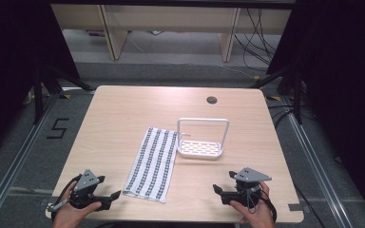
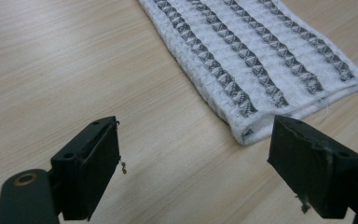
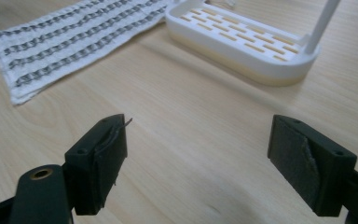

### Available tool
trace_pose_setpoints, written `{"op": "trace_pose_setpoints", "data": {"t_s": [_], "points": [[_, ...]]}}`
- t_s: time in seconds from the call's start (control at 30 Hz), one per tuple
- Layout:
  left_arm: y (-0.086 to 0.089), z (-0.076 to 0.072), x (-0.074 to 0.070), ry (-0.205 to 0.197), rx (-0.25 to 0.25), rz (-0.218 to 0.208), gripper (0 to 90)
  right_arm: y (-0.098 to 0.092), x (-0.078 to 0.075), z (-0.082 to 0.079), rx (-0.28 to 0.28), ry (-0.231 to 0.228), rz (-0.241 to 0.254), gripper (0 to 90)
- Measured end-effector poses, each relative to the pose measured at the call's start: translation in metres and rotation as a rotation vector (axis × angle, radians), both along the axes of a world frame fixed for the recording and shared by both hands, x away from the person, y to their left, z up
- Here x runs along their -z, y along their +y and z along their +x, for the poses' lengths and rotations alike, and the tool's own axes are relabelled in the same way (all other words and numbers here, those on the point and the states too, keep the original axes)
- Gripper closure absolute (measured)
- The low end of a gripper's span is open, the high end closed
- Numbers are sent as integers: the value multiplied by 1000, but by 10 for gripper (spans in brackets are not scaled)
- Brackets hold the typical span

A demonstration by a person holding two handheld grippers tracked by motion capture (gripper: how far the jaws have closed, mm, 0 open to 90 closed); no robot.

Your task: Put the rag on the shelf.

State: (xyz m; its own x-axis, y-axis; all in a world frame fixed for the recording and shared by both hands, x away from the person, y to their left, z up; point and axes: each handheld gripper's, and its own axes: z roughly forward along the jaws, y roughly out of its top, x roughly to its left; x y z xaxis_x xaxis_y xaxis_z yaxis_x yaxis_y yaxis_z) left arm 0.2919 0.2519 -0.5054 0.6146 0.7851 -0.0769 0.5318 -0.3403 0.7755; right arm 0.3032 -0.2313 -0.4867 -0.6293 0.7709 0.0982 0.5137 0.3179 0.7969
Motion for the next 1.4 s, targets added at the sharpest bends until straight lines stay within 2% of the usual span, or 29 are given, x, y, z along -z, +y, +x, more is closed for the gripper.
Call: {"op": "trace_pose_setpoints", "data": {"t_s": [0.03,0.07,0.13,0.17,0.23,0.3,0.4,0.43,0.47,0.57,0.63,0.73,0.8,0.83,0.9,0.97,1.0,1.03,1.07,1.1,1.13,1.4], "points": [[-1,-1,-1,18,12,-13,161,2,-1,-1,-9,-1,-5,216],[-5,-2,-1,13,0,-46,161,4,-1,-1,-16,-6,4,223],[-6,-2,-1,7,8,-34,165,9,-2,-4,-23,0,12,229],[-9,-3,-3,1,22,-14,168,13,-3,-5,-32,6,14,235],[-10,-2,-3,12,46,15,174,20,-3,-5,-73,-22,12,248],[-11,-2,-3,13,50,18,178,24,-4,-6,-91,-17,-2,256],[-14,-2,-3,18,45,-7,181,42,-3,-10,-175,-21,-32,280],[-18,-2,-2,24,27,-47,181,42,-3,-10,-175,-21,-32,280],[-20,-1,-2,34,46,-39,186,47,-2,-11,-188,-16,-30,289],[-27,-2,-2,22,88,7,192,67,-1,-13,-247,-8,-39,308],[-29,-2,-2,26,96,7,194,71,-1,-13,-263,-7,-39,317],[-32,-2,-3,25,102,2,234,92,0,-15,-325,-11,-29,365],[-33,-2,-2,30,101,11,248,95,0,-15,-330,-18,-32,373],[-34,-2,-2,35,113,12,248,100,1,-15,-354,-18,-29,377],[-38,-2,-1,46,122,19,275,115,5,-14,-382,-14,-52,402],[-40,-2,-1,47,114,19,281,119,5,-13,-385,-7,-59,409],[-41,-1,-2,45,136,25,299,129,8,-11,-413,-13,-73,423],[-41,-1,-2,45,136,25,304,129,8,-11,-413,-13,-73,423],[-42,0,-2,39,130,39,311,138,10,-10,-417,-11,-91,438],[-42,0,-2,39,130,39,315,138,10,-10,-417,-11,-91,438],[-44,1,-1,40,139,43,318,146,12,-9,-425,-3,-109,444],[-43,2,0,46,135,63,332,165,20,-4,-444,0,-140,471]]}}
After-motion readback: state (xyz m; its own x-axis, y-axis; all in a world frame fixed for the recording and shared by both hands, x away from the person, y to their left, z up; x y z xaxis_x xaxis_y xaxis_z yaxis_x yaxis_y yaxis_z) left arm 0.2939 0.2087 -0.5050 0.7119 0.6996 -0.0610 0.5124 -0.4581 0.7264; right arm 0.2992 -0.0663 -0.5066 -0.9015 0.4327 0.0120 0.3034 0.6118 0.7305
